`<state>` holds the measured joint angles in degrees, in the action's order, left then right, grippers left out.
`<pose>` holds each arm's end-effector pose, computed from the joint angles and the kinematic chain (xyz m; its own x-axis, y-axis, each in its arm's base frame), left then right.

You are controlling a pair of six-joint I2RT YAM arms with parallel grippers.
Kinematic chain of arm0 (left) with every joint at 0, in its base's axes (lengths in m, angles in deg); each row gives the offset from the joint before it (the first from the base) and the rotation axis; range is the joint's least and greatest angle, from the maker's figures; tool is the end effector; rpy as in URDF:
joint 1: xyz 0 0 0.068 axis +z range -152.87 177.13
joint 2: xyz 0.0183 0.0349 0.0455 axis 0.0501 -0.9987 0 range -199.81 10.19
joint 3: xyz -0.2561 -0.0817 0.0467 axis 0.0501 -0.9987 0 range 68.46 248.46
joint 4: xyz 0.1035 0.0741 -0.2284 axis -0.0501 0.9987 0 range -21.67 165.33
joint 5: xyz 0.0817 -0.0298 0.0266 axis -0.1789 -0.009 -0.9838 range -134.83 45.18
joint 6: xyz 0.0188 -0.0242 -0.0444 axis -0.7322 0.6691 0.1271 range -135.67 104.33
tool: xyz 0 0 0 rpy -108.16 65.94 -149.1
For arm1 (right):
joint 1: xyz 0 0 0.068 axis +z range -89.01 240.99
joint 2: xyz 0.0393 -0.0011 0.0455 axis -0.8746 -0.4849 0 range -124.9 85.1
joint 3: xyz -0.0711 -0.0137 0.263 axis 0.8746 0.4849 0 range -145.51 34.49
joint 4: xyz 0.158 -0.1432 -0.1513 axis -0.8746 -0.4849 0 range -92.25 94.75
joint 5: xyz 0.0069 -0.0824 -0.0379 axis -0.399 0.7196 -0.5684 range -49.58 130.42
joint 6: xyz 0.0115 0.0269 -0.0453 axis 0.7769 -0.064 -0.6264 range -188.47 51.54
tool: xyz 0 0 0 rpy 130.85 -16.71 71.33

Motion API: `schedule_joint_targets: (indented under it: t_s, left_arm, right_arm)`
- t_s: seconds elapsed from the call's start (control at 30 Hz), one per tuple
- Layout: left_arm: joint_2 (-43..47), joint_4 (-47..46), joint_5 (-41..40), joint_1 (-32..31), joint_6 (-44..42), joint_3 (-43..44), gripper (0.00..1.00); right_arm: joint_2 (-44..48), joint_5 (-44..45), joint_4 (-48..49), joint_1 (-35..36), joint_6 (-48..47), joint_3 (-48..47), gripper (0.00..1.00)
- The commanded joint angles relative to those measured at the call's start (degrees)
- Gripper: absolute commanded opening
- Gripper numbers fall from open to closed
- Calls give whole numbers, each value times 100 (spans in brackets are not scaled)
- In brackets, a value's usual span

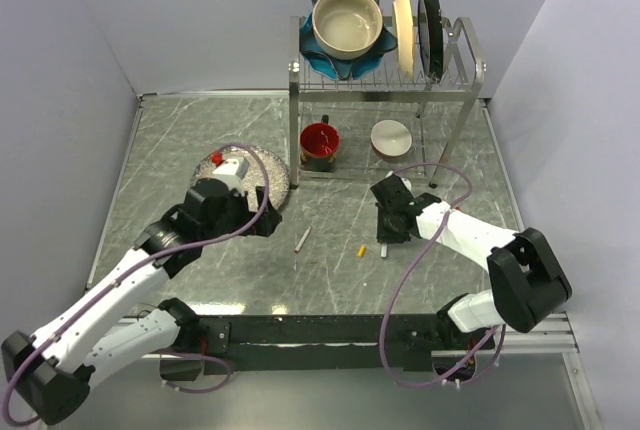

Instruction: Insert the pens into the pen caps

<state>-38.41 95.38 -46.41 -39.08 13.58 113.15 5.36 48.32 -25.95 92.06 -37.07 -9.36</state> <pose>0.1523 -0.1101 0.2983 -0.6414 -0.1358 -0.7551 0.2957 0.8644 -0.4067 0.2169 0.1248 0.1779 -0.9129 0.0523 -0.4048 0.0130 0.9950 0.0992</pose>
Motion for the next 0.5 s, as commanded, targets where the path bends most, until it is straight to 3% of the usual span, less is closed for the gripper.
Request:
schedule_joint_targets:
  t_s: [0.0,0.07,0.23,0.33,0.47]
  left_arm:
    - [-387,169,87,8,-140,198,100]
    - [-492,125,193,8,-104,207,99]
    - [-730,-32,824,8,45,58,98]
    - [-879,-358,1194,0,194,-30,95]
    - [-1213,-271,994,-35,230,189,94]
  right_arm:
    - [-155,177,283,-110,7,-18,9]
    - [-190,107,380,-145,-2,35,15]
    - [-68,27,582,-171,51,123,18]
    - [-67,-95,723,-180,77,193,27]
    - [-94,-157,784,-180,51,211,34]
